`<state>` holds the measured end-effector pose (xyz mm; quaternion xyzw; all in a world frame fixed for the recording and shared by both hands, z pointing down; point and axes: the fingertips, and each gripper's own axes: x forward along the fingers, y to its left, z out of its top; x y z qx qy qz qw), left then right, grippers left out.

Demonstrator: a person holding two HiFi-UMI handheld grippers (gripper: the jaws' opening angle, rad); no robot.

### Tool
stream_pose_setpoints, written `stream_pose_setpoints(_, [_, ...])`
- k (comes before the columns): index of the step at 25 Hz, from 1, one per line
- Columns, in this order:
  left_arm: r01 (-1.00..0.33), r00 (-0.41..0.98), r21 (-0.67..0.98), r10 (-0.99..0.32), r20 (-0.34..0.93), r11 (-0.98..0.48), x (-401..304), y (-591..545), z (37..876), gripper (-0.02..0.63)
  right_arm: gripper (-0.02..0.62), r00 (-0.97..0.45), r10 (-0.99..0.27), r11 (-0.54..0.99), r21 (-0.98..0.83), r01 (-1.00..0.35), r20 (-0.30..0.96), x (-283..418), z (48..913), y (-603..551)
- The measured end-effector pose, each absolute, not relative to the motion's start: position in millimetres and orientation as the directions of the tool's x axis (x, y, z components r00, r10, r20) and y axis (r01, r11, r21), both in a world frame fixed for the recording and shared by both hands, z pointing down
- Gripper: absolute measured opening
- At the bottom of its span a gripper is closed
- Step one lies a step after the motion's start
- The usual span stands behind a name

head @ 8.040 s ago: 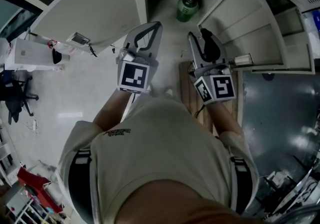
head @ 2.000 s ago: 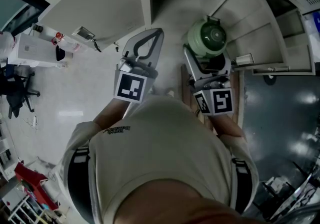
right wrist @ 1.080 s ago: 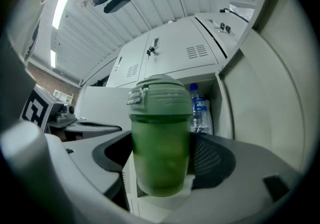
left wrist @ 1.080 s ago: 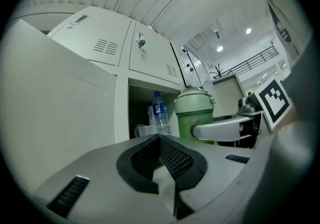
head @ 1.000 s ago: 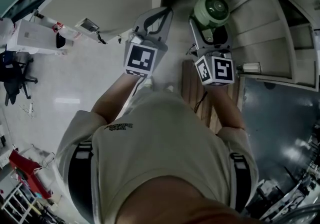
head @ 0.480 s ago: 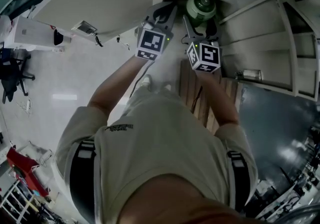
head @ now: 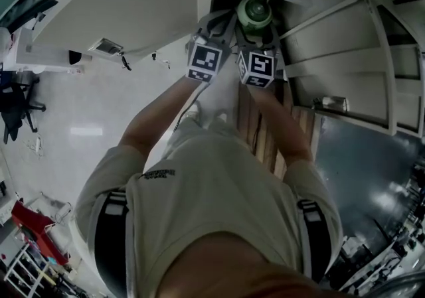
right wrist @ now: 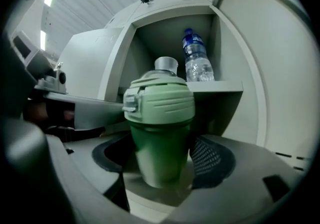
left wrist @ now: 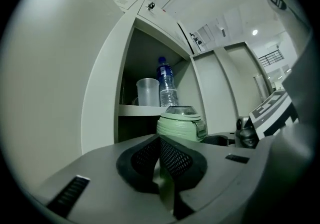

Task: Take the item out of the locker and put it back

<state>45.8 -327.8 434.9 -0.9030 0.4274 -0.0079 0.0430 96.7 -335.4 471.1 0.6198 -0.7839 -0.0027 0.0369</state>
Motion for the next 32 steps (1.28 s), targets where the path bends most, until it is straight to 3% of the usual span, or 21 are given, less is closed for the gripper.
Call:
stream_pose_setpoints(9, [-0.772,0.630,-0.062,-0.775,0.049,-0.632,51,-333,470,0.012,0.363,-0.175,-0.974,0.184,0.048,-0.982,0.144,109,514,-354])
stream_pose_setpoints(25, [-0.776,0.623,-0.039,-0.775,0.111,-0.629,49,-335,494,0.012,0.374,-0.200,-0.969,0.203,0.009,-0.979,0.143,117,526,-362])
stream_pose_setpoints(32, [-0.789,0.607,-0.048,-0.789,0.098,-0.613,44,-334,491,0.012,0.425,-0.207,-0.969,0.213,0.031,-0.977,0.137,116,517,-357])
